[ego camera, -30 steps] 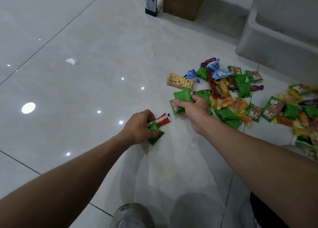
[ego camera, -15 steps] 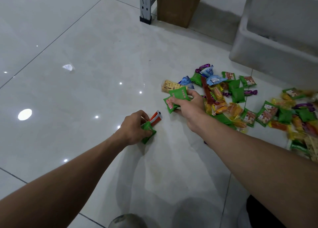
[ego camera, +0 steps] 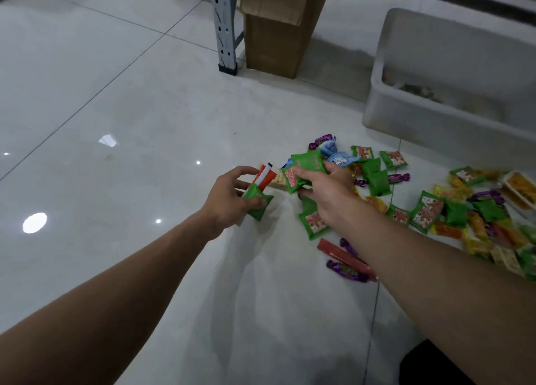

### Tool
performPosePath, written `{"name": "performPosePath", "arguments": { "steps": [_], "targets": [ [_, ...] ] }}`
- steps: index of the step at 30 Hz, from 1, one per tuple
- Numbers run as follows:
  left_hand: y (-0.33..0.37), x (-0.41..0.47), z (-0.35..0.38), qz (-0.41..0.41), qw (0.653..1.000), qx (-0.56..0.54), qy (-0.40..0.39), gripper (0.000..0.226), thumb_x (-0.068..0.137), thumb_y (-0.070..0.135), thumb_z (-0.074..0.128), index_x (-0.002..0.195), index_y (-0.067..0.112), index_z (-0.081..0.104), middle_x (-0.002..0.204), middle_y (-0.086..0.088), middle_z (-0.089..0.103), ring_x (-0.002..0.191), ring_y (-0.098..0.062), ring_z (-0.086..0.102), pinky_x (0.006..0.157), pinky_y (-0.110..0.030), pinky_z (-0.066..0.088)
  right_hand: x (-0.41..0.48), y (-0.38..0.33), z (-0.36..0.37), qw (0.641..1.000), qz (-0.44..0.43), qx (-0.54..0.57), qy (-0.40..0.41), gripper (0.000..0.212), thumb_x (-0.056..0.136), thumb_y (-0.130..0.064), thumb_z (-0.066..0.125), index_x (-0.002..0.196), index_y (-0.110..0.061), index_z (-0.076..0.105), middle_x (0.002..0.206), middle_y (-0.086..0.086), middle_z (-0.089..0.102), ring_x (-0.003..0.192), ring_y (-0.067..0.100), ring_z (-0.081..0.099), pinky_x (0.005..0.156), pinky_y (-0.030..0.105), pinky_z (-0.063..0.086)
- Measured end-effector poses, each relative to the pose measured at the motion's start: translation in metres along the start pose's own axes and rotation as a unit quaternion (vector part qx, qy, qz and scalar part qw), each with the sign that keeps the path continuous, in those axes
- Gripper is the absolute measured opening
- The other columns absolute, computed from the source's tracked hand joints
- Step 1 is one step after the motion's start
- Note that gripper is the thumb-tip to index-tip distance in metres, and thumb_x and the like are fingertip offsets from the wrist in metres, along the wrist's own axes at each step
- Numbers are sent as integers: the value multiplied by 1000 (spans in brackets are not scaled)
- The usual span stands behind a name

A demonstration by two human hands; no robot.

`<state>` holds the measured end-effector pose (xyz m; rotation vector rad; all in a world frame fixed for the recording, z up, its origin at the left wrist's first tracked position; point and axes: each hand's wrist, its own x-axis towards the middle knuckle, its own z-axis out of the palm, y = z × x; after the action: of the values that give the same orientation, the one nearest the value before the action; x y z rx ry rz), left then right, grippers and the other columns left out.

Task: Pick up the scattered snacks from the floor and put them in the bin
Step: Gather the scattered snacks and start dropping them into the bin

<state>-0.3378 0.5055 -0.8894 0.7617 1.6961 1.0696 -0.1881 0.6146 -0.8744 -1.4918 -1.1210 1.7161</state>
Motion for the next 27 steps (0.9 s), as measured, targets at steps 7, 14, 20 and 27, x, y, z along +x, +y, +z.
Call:
{"name": "performPosePath", "arguments": {
  "steps": [7,14,20,27],
  "targets": [
    [90,41,44,46,997,-64,-19,61,71,2,80,122,26,56,106,-14,64,94,-30,66,67,-37,59,35,-93,-48,997,-55,19,57,16,73,1,77,82,-9,68,86,11,72,77,25,70,69,38,60],
    [189,95,122,96,990,-71,-68,54,74,0,76,119,23,58,99,-13,67,82,-22,67,57,-24,55,77,-168,-124,988,-68,72,116,20,74,-3,78,91,-7,69,92,11,73,85,26,71,75,43,60],
    [244,148,194,107,987,-59,-105,55,73,-3,77,118,23,58,100,-13,67,84,-22,67,58,-21,53,113,-206,-191,976,-73,103,180,15,73,-1,78,84,-6,69,84,12,72,73,23,70,68,39,60],
    [271,207,266,108,989,-20,-101,60,71,-3,78,123,17,56,100,-9,66,88,-22,67,66,-26,59,169,-223,-246,962,-67,148,220,14,70,-1,80,78,-4,69,78,13,71,64,24,70,53,31,56]
  ]
}}
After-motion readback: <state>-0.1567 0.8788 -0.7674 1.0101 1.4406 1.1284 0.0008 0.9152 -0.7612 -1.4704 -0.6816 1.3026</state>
